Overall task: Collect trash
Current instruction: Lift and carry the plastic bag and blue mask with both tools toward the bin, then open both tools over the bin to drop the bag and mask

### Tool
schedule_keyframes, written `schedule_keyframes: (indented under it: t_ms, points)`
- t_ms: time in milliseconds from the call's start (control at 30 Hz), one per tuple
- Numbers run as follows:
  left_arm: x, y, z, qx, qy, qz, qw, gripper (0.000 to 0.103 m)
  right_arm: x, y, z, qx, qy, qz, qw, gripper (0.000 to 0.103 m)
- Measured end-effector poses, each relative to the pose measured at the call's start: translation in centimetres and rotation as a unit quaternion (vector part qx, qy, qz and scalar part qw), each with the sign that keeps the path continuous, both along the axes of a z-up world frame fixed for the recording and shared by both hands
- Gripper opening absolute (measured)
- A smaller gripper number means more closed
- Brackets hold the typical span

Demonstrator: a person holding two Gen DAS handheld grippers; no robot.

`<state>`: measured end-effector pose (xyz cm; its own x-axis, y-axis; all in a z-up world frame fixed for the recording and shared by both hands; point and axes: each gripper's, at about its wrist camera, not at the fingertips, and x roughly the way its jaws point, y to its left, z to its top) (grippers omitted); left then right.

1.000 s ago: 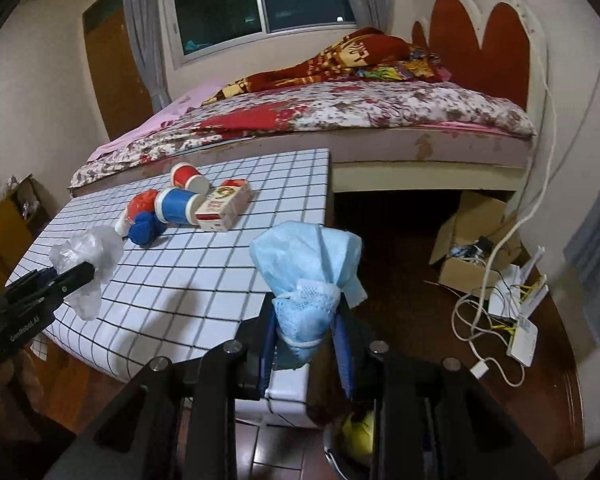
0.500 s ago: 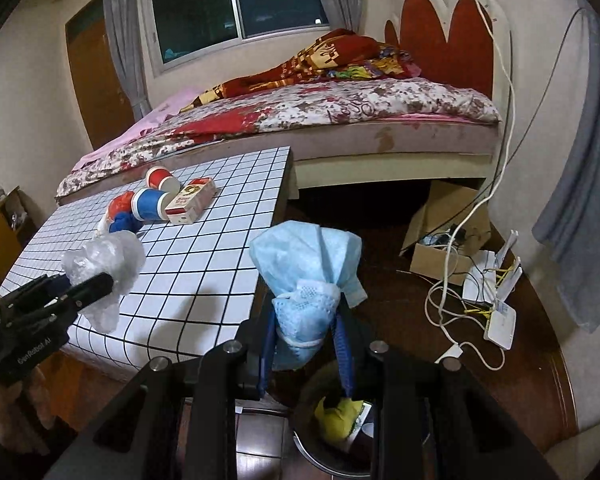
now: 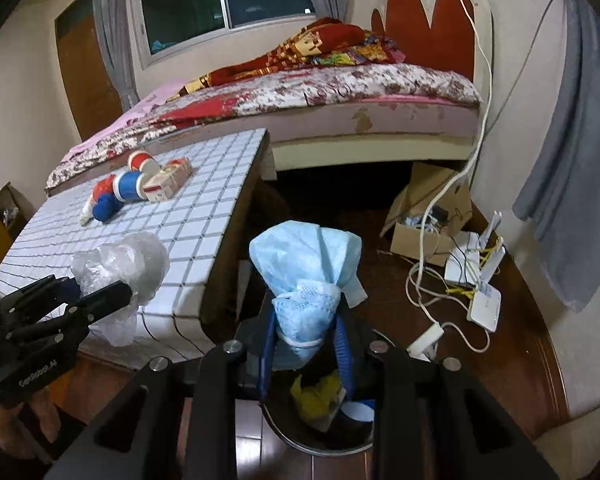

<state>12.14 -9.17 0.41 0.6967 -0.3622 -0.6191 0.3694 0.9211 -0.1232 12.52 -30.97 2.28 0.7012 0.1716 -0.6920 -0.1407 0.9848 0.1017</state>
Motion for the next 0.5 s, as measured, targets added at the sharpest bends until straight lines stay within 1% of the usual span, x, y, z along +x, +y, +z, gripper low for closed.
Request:
schedule_keyframes:
  t_ms: [267, 400, 500]
  points:
    - [-0.8, -3.9, -2.5, 0.002, 0.03, -0.033, 0.999, 0.036, -0.5, -2.3, -2.6, -0.01, 0.033, -0.011, 0.999, 0.028]
    - [-0.7, -5.3, -4.1, 0.001, 0.051, -0.038, 0.998, 0.036, -0.4, -3.4, -4.3, -0.019, 0.051, -0.019, 0.998, 0.028]
    - [-0.5, -6.1, -5.3, 0.002, 0.063, -0.04, 0.9972, 0.036, -0.3, -4.3, -5.7, -0.015, 0.069, -0.023, 0.997, 0.028]
